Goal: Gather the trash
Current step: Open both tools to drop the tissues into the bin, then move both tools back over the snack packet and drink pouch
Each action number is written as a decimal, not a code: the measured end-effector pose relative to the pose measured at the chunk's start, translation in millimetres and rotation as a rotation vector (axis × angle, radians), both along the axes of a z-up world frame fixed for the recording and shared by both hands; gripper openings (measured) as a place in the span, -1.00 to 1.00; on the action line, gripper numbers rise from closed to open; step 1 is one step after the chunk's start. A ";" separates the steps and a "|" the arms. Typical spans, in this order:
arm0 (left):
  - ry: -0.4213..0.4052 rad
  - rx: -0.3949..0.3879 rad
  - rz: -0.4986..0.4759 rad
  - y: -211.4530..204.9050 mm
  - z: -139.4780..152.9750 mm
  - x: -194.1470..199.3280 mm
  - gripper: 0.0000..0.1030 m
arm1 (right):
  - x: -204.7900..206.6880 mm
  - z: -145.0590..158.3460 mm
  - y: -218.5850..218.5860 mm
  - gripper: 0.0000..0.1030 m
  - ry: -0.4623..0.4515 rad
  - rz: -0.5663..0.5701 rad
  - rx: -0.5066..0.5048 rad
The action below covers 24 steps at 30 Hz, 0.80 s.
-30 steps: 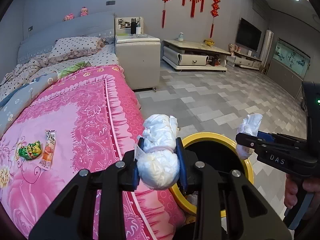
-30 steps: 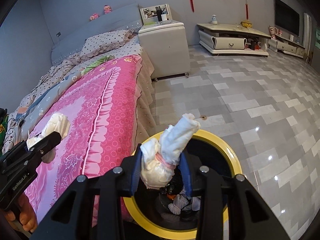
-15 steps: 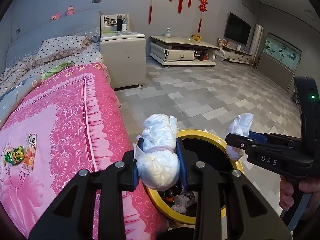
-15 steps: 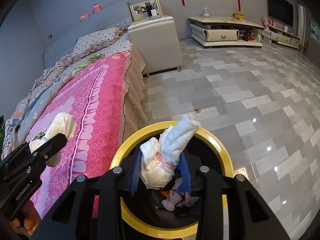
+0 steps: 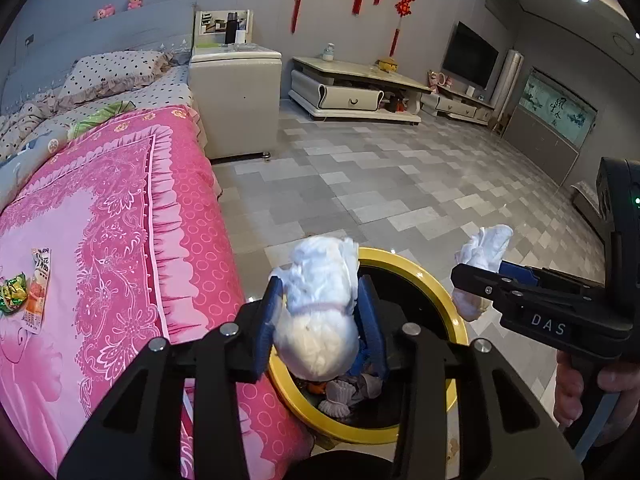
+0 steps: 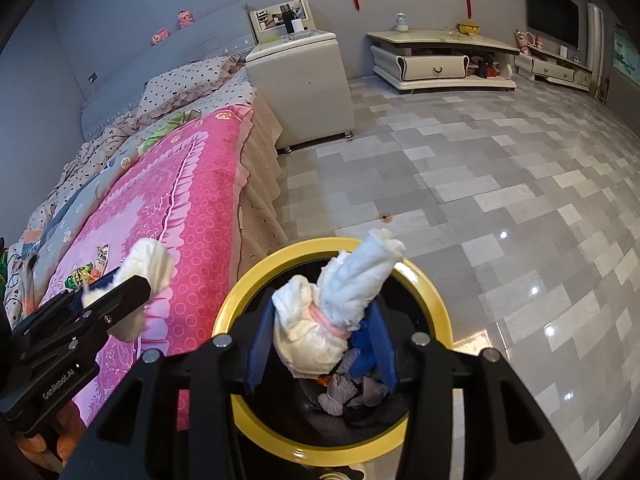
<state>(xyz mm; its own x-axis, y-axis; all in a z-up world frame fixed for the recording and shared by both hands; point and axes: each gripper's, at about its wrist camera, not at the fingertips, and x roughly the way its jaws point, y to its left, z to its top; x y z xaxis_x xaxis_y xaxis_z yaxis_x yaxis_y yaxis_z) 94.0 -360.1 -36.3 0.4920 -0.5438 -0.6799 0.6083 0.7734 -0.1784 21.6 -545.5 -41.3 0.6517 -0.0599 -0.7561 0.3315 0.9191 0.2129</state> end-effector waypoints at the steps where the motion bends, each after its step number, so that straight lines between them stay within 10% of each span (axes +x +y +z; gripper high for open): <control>1: 0.000 -0.004 0.005 1.2 0.5 -0.6 -0.15 | -2.0 1.5 -0.4 -0.07 -0.001 -0.006 -0.002; 9: -0.001 -0.034 0.024 16.7 8.6 -5.7 0.35 | -17.8 9.8 -3.3 0.25 -0.013 -0.060 -0.001; 24: -0.033 0.001 0.205 107.1 11.4 12.3 0.49 | -1.0 30.2 50.1 0.30 -0.044 0.065 0.022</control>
<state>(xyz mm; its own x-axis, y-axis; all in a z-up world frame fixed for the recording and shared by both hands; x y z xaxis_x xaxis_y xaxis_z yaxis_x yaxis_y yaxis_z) 106.3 -253.0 -24.9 0.6142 -0.4288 -0.6625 0.4432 0.8820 -0.1600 20.7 -495.5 -11.1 0.6865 -0.0004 -0.7272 0.2613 0.9333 0.2462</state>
